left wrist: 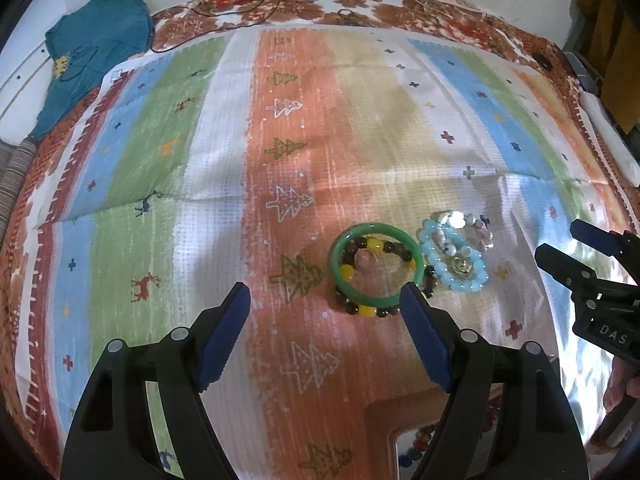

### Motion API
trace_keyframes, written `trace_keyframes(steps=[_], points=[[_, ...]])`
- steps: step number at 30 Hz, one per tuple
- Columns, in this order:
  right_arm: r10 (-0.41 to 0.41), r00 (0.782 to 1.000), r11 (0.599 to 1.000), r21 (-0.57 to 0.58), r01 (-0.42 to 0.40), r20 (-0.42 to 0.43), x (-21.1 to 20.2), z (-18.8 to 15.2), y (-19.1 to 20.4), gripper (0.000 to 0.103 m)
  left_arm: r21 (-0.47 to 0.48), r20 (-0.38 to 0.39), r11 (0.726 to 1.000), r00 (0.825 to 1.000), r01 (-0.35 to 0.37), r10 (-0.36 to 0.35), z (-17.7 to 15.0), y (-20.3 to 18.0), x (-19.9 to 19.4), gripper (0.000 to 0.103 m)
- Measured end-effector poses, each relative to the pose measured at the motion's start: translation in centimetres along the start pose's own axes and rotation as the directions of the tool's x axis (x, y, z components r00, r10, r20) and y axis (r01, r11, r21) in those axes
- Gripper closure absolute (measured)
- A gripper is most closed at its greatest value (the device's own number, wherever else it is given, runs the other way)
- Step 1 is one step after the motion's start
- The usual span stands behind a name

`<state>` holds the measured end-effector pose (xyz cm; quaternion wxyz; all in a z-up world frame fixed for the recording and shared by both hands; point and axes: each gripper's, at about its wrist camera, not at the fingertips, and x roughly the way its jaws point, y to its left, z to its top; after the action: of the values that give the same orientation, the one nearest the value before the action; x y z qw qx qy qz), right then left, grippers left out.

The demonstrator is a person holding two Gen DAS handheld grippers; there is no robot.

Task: Organize jewelry
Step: 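Move both tools back toward the remaining bracelets, then grasp the green jade bangle with the left tool while the right tool grasps the white bead bracelet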

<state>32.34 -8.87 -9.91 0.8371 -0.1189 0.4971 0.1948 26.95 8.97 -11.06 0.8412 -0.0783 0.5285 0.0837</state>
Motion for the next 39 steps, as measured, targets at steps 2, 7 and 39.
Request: trace_keyframes(steps=[2, 7, 39], points=[[-0.003, 1.000, 1.000, 0.000, 0.003, -0.011, 0.8, 0.1, -0.1, 0.029, 0.001, -0.008, 1.000, 1.000, -0.004, 0.004, 0.0, 0.1, 0.5, 0.027], [-0.003, 1.000, 1.000, 0.006, 0.003, -0.030, 2.4, 0.7, 0.1, 0.029, 0.010, -0.028, 1.000, 1.000, -0.014, 0.015, 0.1, 0.0, 1.9, 0.027], [-0.077, 0.993, 0.997, -0.010, 0.076, -0.091, 8.3, 1.9, 0.6, 0.030, 0.011, -0.107, 1.000, 0.994, -0.016, 0.017, 1.1, 0.9, 7.4, 0.080]])
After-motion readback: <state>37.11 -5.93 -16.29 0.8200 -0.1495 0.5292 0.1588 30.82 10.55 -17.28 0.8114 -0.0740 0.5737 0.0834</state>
